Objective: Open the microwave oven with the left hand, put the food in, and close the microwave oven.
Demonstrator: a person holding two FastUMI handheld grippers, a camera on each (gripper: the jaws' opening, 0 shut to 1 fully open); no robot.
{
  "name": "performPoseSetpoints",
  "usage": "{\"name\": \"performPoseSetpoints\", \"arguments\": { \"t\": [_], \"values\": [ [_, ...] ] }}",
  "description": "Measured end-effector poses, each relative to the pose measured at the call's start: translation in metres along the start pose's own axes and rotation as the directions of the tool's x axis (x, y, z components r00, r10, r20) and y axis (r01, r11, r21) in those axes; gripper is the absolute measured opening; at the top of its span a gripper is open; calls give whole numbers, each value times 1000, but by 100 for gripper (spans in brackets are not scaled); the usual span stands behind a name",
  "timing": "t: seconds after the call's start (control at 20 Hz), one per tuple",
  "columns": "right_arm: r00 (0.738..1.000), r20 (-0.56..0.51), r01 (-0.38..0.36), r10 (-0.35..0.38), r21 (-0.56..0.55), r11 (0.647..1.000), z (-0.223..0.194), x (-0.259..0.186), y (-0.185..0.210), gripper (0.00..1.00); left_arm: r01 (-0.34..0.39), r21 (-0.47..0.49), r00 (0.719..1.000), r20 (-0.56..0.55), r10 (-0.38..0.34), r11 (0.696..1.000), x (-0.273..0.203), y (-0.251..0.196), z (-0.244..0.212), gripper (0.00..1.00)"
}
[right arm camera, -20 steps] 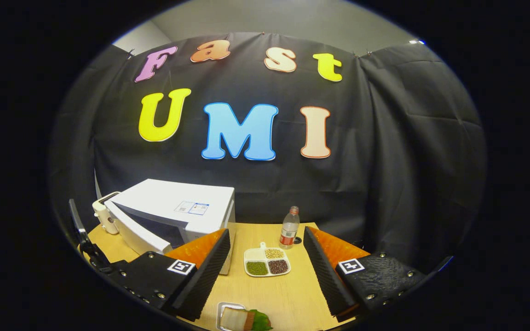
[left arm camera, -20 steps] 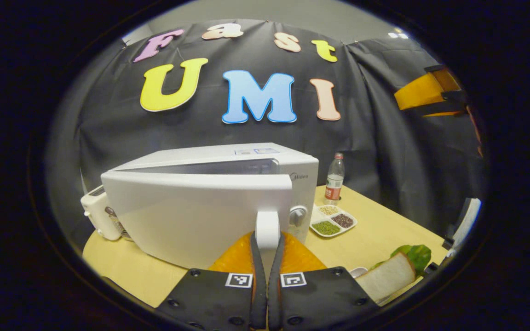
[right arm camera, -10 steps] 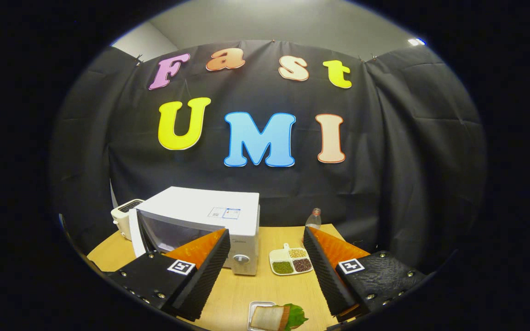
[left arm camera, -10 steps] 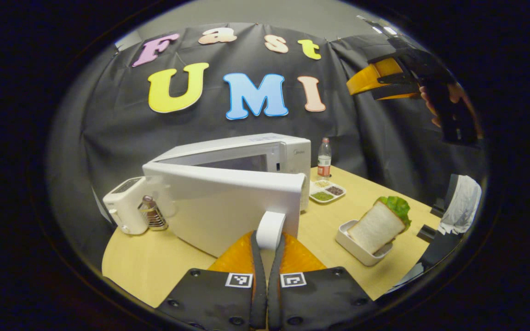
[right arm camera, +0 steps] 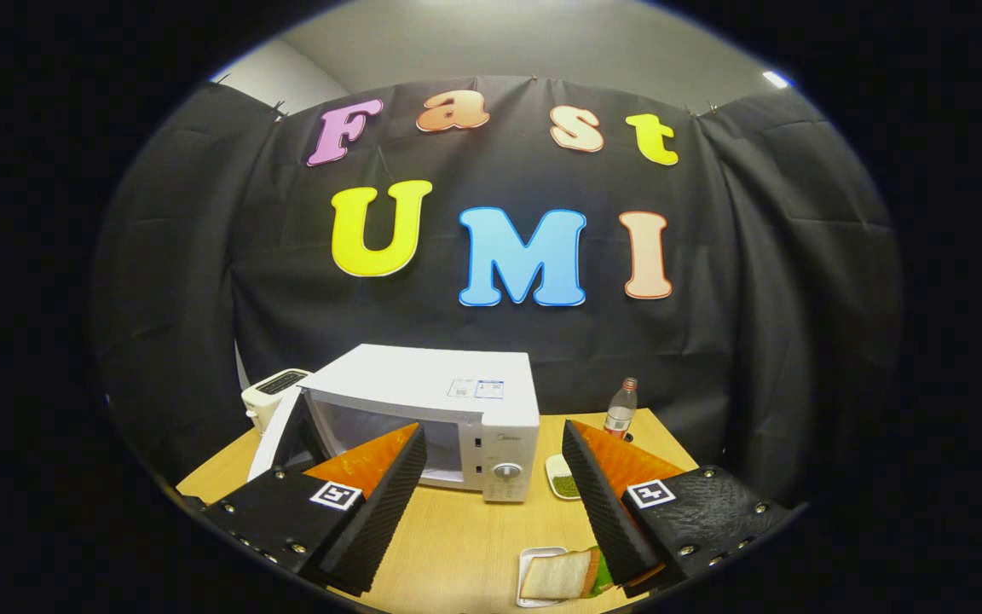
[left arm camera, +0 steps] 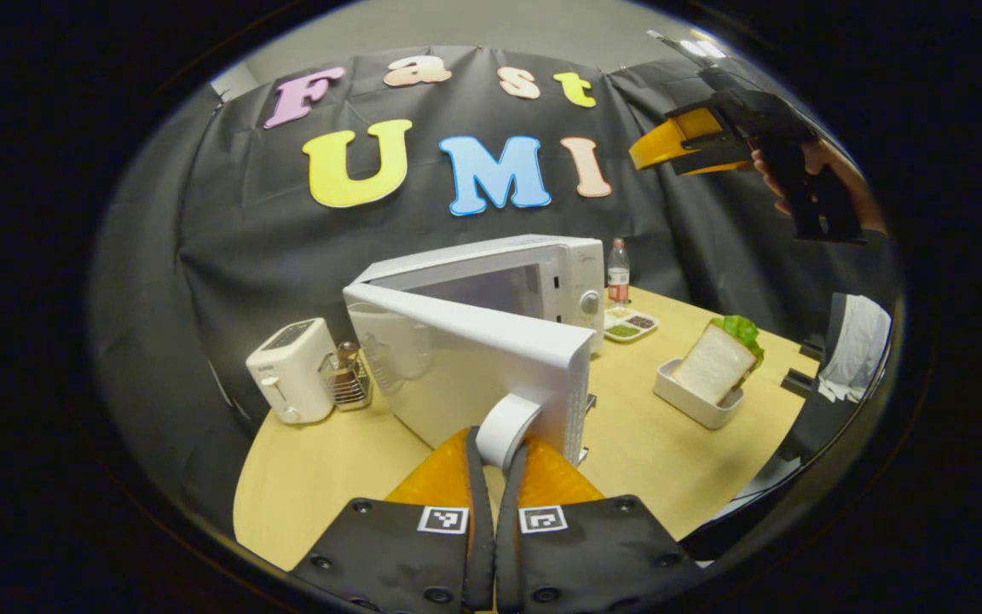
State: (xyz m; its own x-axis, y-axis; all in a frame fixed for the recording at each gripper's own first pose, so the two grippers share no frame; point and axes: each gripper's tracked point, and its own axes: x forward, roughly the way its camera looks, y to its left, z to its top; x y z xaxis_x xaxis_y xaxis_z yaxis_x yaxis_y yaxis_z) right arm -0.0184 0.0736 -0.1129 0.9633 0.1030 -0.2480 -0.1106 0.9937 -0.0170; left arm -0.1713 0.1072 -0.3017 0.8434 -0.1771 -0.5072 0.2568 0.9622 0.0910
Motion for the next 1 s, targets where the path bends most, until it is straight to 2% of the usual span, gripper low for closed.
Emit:
{"name": "performPoseSetpoints", "arguments": {
  "t": [0.4,0.75,0.9,1.0],
  "values": [
    [998,-44,-51,51,-5,999,-17,4,44,97,-47,-12,999,-28,47,999,-40,88,-32,7],
    [992,-94,-84,83,-8,996,-32,17,59,98,-55,-14,998,-11,55,998,-53,128,-42,7],
    [990,-108,-94,92,-7,996,-37,22,55,97,-27,-39,1000,-16,26,999,-57,125,-47,15],
    [988,-123,-95,95,4,995,-44,24,47,97,-45,-63,999,-11,45,997,-61,132,-50,28]
  ]
}}
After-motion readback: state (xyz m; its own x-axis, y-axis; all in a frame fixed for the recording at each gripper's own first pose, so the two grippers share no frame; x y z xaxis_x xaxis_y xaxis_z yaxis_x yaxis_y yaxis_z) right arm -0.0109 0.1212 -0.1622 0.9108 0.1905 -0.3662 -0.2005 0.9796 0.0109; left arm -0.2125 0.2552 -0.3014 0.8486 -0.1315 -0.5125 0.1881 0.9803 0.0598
